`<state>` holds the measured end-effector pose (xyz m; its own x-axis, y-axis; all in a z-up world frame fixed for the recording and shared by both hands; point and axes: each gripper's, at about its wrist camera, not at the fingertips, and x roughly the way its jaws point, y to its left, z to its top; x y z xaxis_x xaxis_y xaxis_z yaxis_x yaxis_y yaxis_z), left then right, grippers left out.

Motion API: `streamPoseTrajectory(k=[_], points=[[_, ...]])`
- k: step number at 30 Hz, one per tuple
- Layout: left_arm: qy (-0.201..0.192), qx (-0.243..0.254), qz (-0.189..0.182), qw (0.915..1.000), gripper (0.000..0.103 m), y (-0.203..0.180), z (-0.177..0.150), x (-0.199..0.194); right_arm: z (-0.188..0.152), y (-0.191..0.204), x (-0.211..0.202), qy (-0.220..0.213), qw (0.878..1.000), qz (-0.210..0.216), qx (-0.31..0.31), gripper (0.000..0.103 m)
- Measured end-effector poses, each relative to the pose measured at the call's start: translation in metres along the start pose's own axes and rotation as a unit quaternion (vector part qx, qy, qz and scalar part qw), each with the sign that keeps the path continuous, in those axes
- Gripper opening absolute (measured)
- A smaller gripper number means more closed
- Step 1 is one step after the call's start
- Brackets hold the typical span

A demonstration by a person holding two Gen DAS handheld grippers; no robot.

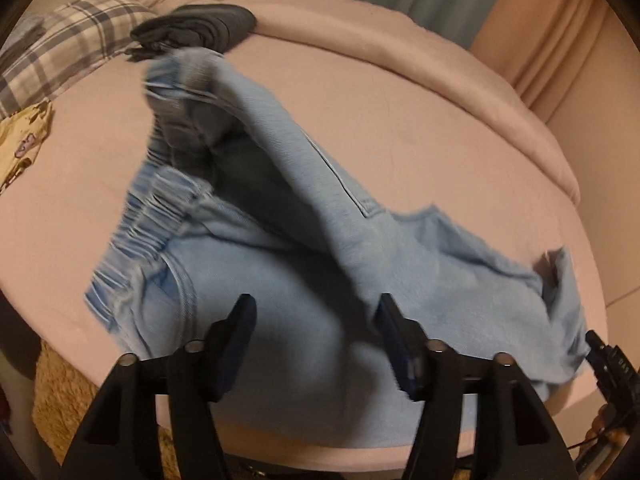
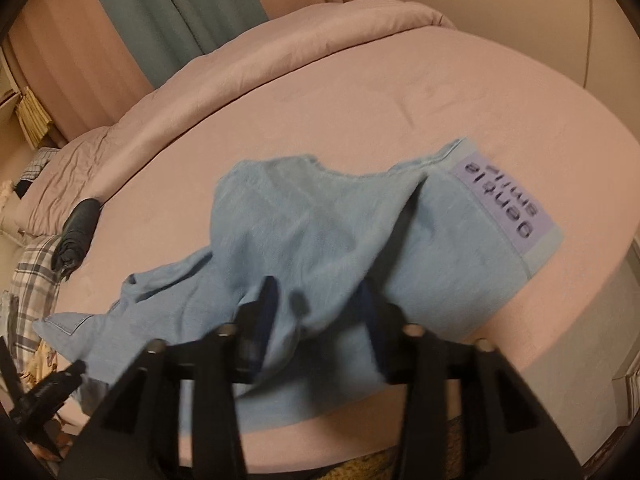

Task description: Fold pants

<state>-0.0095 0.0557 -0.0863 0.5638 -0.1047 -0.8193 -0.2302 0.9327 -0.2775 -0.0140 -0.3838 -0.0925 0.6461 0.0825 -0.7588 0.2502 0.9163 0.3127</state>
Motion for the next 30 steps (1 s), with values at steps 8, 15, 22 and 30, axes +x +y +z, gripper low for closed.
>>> streamPoseTrajectory(k=[8, 15, 22, 30], points=[[0.006, -0.008, -0.024, 0.9997, 0.066, 0.0, 0.011, 0.0, 0.029, 0.002, 0.006, -0.001, 1.0, 0.026, 0.009, 0.079], [0.03, 0.002, -0.017, 0.9994, 0.063, 0.004, -0.003, 0.012, 0.047, -0.01, 0.047, 0.056, 0.997, 0.025, 0.054, 0.079], [0.078, 0.042, -0.005, 0.996, 0.05, -0.007, -0.029, 0.022, 0.026, -0.041, 0.041, 0.06, 0.993, -0.028, 0.102, 0.078], [0.055, 0.012, -0.048, 0.9973, 0.05, 0.0, -0.016, 0.004, 0.033, -0.062, 0.031, 0.037, 0.991, -0.015, 0.127, 0.079]])
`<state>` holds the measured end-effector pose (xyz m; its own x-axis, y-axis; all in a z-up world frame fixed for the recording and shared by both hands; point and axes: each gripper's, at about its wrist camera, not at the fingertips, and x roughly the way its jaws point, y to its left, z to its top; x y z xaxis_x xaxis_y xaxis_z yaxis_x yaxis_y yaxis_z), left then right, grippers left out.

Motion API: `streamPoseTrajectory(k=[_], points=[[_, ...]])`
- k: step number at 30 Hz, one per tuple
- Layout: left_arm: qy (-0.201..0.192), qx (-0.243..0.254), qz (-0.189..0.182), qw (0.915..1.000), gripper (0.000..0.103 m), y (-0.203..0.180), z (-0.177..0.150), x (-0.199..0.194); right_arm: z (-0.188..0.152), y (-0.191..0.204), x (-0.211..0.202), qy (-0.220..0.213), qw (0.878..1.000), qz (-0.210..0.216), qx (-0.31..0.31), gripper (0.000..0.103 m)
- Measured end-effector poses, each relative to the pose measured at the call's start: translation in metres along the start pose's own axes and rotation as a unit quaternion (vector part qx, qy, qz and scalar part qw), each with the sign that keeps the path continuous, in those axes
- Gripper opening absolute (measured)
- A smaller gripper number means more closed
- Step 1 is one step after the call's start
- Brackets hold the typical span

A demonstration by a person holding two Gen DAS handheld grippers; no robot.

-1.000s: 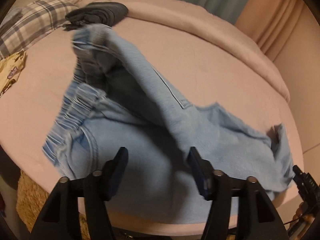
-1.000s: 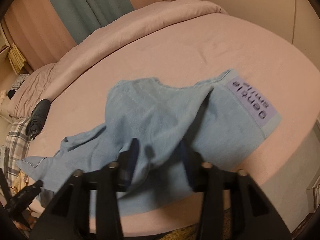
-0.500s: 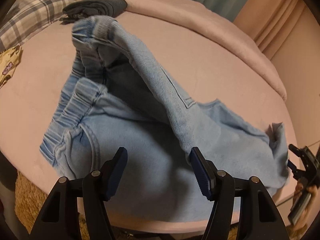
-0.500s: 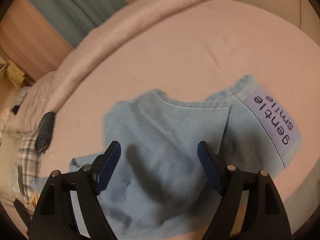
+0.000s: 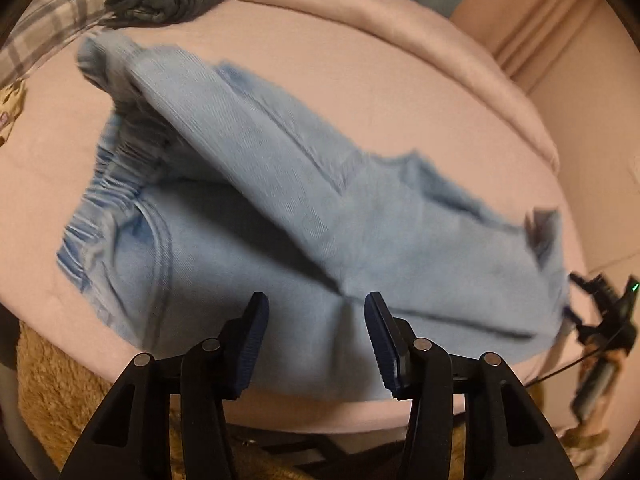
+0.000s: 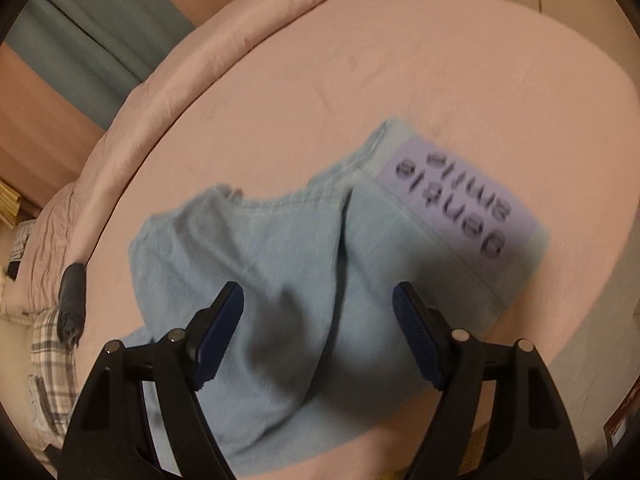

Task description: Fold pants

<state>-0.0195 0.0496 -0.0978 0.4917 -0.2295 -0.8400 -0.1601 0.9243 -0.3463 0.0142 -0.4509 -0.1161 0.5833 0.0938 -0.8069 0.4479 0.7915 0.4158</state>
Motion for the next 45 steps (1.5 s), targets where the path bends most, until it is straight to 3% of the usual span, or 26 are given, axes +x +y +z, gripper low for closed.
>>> streamPoseTrajectory(k=[3, 4, 5, 6, 7, 8, 9, 13, 15, 16, 17, 20, 24, 28, 31, 33, 36, 41, 45], points=[[-0.029, -0.007, 0.005, 0.9996, 0.05, 0.006, 0.014, -0.016, 0.016, 0.0, 0.017, 0.014, 1.0, 0.019, 0.005, 0.068], [-0.037, -0.008, 0.008, 0.9993, 0.056, 0.009, 0.021, -0.021, 0.02, 0.001, 0.021, 0.016, 1.0, 0.016, 0.005, 0.062], [-0.043, -0.009, 0.013, 0.999, 0.069, 0.011, 0.026, -0.023, 0.024, 0.003, 0.026, 0.015, 1.0, 0.01, -0.002, 0.051], [-0.048, -0.014, 0.027, 0.9984, 0.075, 0.016, 0.034, -0.025, 0.027, 0.006, 0.032, 0.01, 1.0, 0.006, -0.013, 0.04], [-0.053, -0.017, 0.036, 0.9978, 0.077, 0.018, 0.039, -0.023, 0.03, 0.008, 0.039, 0.011, 1.0, -0.007, -0.021, 0.019], [-0.06, -0.019, 0.04, 0.9973, 0.077, 0.019, 0.044, -0.023, 0.033, 0.011, 0.046, 0.017, 0.998, -0.047, -0.027, 0.012], [-0.069, -0.023, 0.038, 0.9966, 0.077, 0.023, 0.053, -0.024, 0.037, 0.013, 0.047, 0.015, 0.998, -0.05, -0.028, 0.007], [-0.073, -0.052, 0.033, 0.9954, 0.077, 0.039, 0.081, -0.011, 0.065, 0.032, 0.022, -0.005, 1.0, 0.02, -0.022, 0.005], [-0.068, -0.059, 0.031, 0.9954, 0.051, 0.044, 0.091, -0.002, 0.086, 0.049, 0.004, -0.027, 0.998, 0.046, -0.03, 0.005], [-0.058, -0.071, 0.013, 0.9957, 0.028, 0.051, 0.094, -0.001, 0.096, 0.058, -0.006, -0.04, 0.997, 0.061, -0.032, 0.005], [-0.047, -0.083, -0.014, 0.9953, 0.013, 0.055, 0.095, -0.001, 0.111, 0.07, -0.022, -0.062, 0.995, 0.071, -0.036, 0.005], [-0.063, -0.072, -0.031, 0.9949, 0.013, 0.053, 0.084, -0.022, 0.131, 0.087, -0.072, -0.137, 0.986, 0.08, -0.055, 0.005], [-0.053, -0.031, 0.003, 0.9981, 0.013, 0.045, 0.048, -0.035, 0.125, 0.065, -0.119, -0.188, 0.978, 0.074, -0.053, 0.005], [0.002, -0.019, 0.021, 0.9996, 0.013, 0.047, 0.007, -0.018, 0.075, 0.0, -0.1, -0.161, 0.986, -0.014, -0.037, 0.006], [0.019, -0.017, 0.04, 0.9989, 0.013, 0.044, -0.007, -0.006, 0.038, -0.055, -0.052, -0.072, 0.995, -0.07, 0.003, 0.006], [0.018, -0.012, 0.051, 0.9984, 0.013, 0.04, -0.006, -0.005, 0.024, -0.078, -0.035, -0.043, 0.994, -0.102, 0.02, 0.006], [0.024, -0.012, 0.061, 0.9978, 0.013, 0.033, -0.002, -0.005, 0.021, -0.091, -0.036, -0.046, 0.994, -0.09, 0.034, 0.006], [0.017, -0.01, 0.07, 0.9973, 0.013, 0.029, 0.0, -0.003, 0.025, -0.08, -0.065, -0.086, 0.994, -0.063, 0.018, 0.005], [0.02, -0.008, 0.085, 0.9962, 0.013, 0.028, -0.002, 0.01, 0.024, -0.079, -0.055, -0.076, 0.993, -0.094, 0.013, 0.005]])
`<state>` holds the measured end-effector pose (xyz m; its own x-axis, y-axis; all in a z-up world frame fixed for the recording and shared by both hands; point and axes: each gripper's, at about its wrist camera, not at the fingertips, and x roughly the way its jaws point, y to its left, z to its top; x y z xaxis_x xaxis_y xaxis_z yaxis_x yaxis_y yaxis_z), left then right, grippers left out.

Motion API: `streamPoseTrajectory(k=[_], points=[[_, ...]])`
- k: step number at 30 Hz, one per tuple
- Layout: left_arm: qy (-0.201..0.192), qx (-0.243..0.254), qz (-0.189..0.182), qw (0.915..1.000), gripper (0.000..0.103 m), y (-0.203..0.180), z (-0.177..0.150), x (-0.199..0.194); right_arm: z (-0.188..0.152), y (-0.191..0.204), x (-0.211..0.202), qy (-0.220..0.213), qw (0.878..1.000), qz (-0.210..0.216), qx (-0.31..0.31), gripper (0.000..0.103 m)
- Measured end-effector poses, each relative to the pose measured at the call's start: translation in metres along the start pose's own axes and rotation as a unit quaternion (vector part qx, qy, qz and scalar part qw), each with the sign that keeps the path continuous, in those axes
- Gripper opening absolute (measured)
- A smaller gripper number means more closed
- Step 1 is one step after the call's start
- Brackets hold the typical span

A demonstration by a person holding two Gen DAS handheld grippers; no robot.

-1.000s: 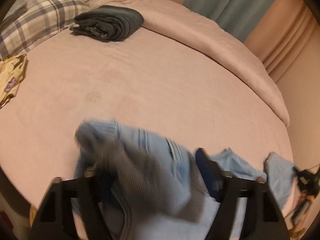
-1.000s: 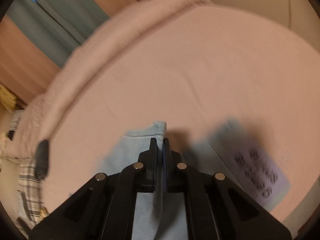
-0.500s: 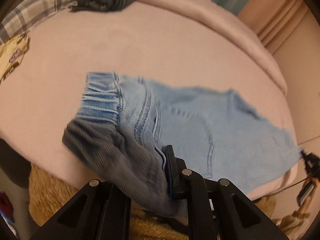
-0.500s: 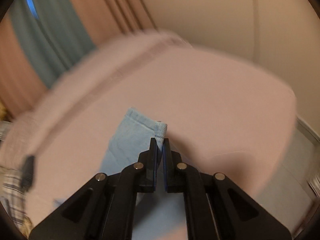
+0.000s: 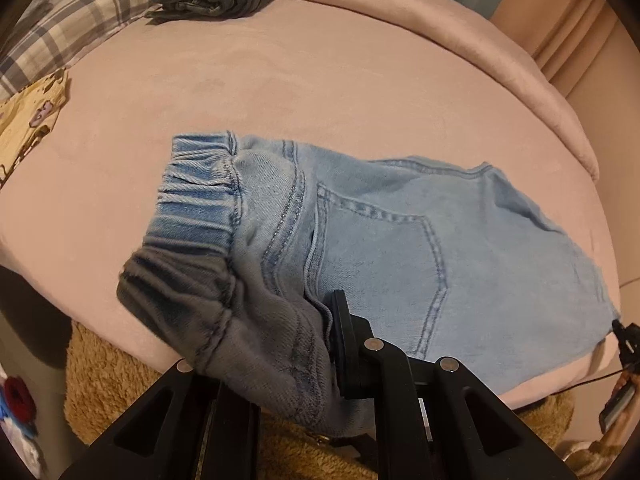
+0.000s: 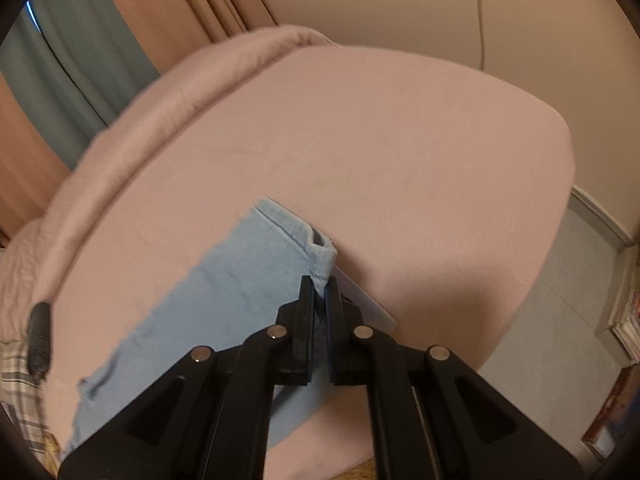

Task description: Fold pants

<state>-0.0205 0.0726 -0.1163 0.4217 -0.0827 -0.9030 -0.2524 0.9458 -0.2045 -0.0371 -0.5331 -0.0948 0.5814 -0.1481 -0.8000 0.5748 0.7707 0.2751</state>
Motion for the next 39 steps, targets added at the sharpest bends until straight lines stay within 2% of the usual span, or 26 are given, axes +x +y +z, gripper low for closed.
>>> streamPoseTrajectory(k=[3, 6, 12, 23, 26, 27, 32, 34, 39], points=[[-0.004, 0.01, 0.012, 0.9999, 0.013, -0.006, 0.0, 0.0, -0.01, -0.007, 0.022, 0.038, 0.999, -0.013, 0.012, 0.005], [-0.007, 0.017, 0.024, 0.9996, 0.013, -0.012, 0.002, 0.002, -0.01, -0.006, 0.02, 0.033, 0.999, -0.011, 0.012, 0.006], [-0.019, 0.018, 0.037, 0.9989, 0.013, -0.026, 0.007, 0.009, -0.011, 0.009, 0.019, 0.038, 0.998, -0.044, -0.01, 0.006], [-0.026, 0.021, 0.029, 0.999, 0.013, -0.016, 0.002, 0.004, -0.013, 0.024, 0.018, 0.044, 0.995, -0.083, -0.026, 0.009], [-0.026, 0.015, 0.008, 0.9995, 0.013, -0.011, 0.004, -0.002, -0.011, 0.029, 0.014, 0.037, 0.994, -0.092, -0.038, 0.01], [-0.025, 0.009, -0.003, 0.9996, 0.013, -0.008, 0.005, -0.005, -0.01, 0.033, 0.014, 0.035, 0.994, -0.094, -0.041, 0.011], [-0.023, 0.004, -0.067, 0.9975, 0.015, 0.006, 0.014, -0.028, -0.01, 0.046, 0.0, 0.018, 0.994, -0.083, -0.062, 0.035], [-0.019, 0.01, -0.084, 0.9962, 0.015, 0.006, 0.018, -0.033, -0.012, 0.051, -0.009, 0.007, 0.994, -0.076, -0.076, 0.035], [-0.024, 0.026, -0.077, 0.9964, 0.015, -0.013, 0.021, -0.047, -0.013, 0.072, -0.026, -0.018, 0.993, -0.034, -0.115, 0.044]])
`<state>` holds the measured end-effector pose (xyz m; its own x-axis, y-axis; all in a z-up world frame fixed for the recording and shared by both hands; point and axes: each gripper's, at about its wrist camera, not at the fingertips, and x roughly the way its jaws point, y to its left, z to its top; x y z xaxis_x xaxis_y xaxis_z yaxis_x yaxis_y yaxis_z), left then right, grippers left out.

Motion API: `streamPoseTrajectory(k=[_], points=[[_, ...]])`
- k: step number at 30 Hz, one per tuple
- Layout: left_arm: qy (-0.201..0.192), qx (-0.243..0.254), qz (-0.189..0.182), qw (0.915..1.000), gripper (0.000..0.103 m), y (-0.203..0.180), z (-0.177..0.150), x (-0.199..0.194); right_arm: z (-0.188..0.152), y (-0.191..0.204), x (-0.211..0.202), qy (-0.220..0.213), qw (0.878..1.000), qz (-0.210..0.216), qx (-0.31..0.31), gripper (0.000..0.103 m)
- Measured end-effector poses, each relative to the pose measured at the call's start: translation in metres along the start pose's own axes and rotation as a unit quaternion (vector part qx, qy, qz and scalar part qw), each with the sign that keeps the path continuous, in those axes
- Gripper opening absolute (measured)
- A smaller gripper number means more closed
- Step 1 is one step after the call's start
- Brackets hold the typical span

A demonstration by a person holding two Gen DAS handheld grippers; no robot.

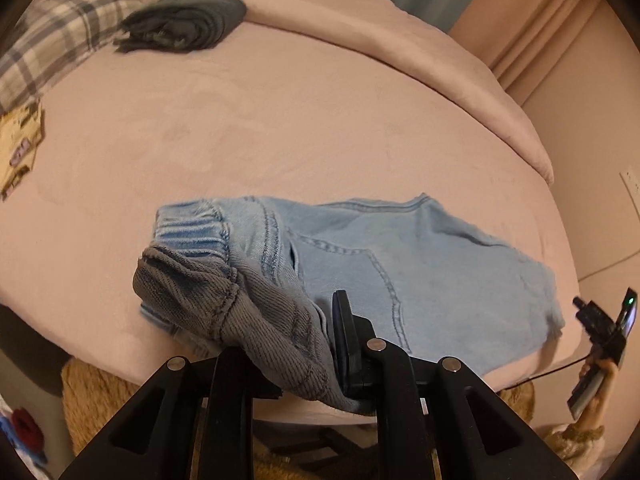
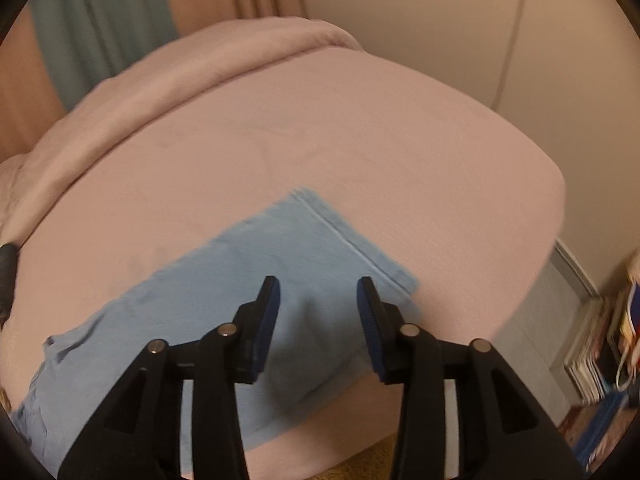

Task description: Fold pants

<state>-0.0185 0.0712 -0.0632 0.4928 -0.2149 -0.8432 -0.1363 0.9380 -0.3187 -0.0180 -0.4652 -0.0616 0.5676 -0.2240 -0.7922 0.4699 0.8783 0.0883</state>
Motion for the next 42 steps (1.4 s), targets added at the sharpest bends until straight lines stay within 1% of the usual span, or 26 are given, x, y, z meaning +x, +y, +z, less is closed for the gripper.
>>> streamPoseTrajectory(k=[2, 4, 7, 8, 12, 16, 18, 20, 21, 22, 23, 25, 28, 30, 31, 33, 37, 40, 42], points=[[-0.009, 0.007, 0.009, 0.9999, 0.015, -0.011, 0.0, -0.003, 0.003, 0.012, -0.007, -0.012, 0.999, 0.018, -0.027, 0.048], [-0.016, 0.01, 0.019, 0.9997, 0.015, -0.017, -0.002, -0.007, 0.007, 0.026, -0.013, -0.024, 0.998, 0.032, -0.058, 0.049], [-0.024, 0.002, 0.027, 0.9993, 0.015, -0.025, -0.004, -0.012, 0.012, 0.04, -0.027, -0.04, 0.993, 0.068, -0.086, 0.052], [-0.027, 0.001, 0.028, 0.9992, 0.015, -0.026, -0.005, -0.014, 0.014, 0.043, -0.032, -0.045, 0.991, 0.084, -0.091, 0.054], [-0.028, 0.005, 0.03, 0.9991, 0.018, -0.035, -0.009, -0.02, 0.016, 0.062, -0.058, -0.07, 0.981, 0.132, -0.124, 0.054], [-0.023, 0.024, 0.031, 0.999, 0.021, -0.045, -0.01, -0.026, 0.014, 0.082, -0.087, -0.085, 0.969, 0.183, -0.14, 0.055], [-0.023, 0.035, 0.024, 0.9988, 0.027, -0.05, -0.012, -0.031, 0.012, 0.094, -0.103, -0.099, 0.961, 0.209, -0.152, 0.06], [-0.022, 0.04, -0.002, 0.999, 0.042, -0.053, -0.012, -0.036, 0.008, 0.106, -0.118, -0.116, 0.954, 0.221, -0.166, 0.062], [-0.022, 0.04, -0.016, 0.9988, 0.048, -0.053, -0.012, -0.039, 0.005, 0.113, -0.124, -0.122, 0.95, 0.229, -0.174, 0.062], [-0.029, 0.042, -0.025, 0.9984, 0.056, -0.054, -0.012, -0.044, 0.004, 0.119, -0.129, -0.123, 0.947, 0.236, -0.18, 0.062], [-0.035, 0.046, -0.021, 0.9981, 0.06, -0.055, -0.012, -0.047, 0.001, 0.126, -0.135, -0.122, 0.944, 0.246, -0.184, 0.062], [-0.048, 0.056, -0.002, 0.9973, 0.06, -0.056, -0.011, -0.054, -0.003, 0.136, -0.143, -0.123, 0.936, 0.269, -0.19, 0.062], [-0.063, 0.072, -0.032, 0.9949, 0.062, -0.057, -0.008, -0.065, -0.01, 0.15, -0.155, -0.133, 0.926, 0.289, -0.202, 0.063], [-0.071, 0.077, -0.039, 0.9937, 0.064, -0.057, -0.005, -0.07, -0.015, 0.158, -0.162, -0.138, 0.922, 0.296, -0.207, 0.063], [-0.077, 0.078, -0.035, 0.9933, 0.065, -0.056, -0.003, -0.071, -0.017, 0.161, -0.163, -0.138, 0.921, 0.3, -0.208, 0.064], [-0.082, 0.075, -0.013, 0.9938, 0.066, -0.051, 0.002, -0.068, -0.018, 0.167, -0.163, -0.13, 0.919, 0.308, -0.208, 0.064], [-0.083, 0.061, 0.042, 0.9938, 0.066, -0.032, 0.007, -0.049, -0.022, 0.182, -0.149, -0.098, 0.924, 0.31, -0.202, 0.065], [-0.061, 0.031, 0.077, 0.9946, 0.066, -0.004, 0.01, -0.024, -0.029, 0.202, -0.128, -0.056, 0.924, 0.312, -0.215, 0.066], [-0.042, 0.007, 0.083, 0.9957, 0.066, 0.016, 0.011, -0.009, -0.037, 0.214, -0.114, -0.028, 0.922, 0.312, -0.227, 0.066]])
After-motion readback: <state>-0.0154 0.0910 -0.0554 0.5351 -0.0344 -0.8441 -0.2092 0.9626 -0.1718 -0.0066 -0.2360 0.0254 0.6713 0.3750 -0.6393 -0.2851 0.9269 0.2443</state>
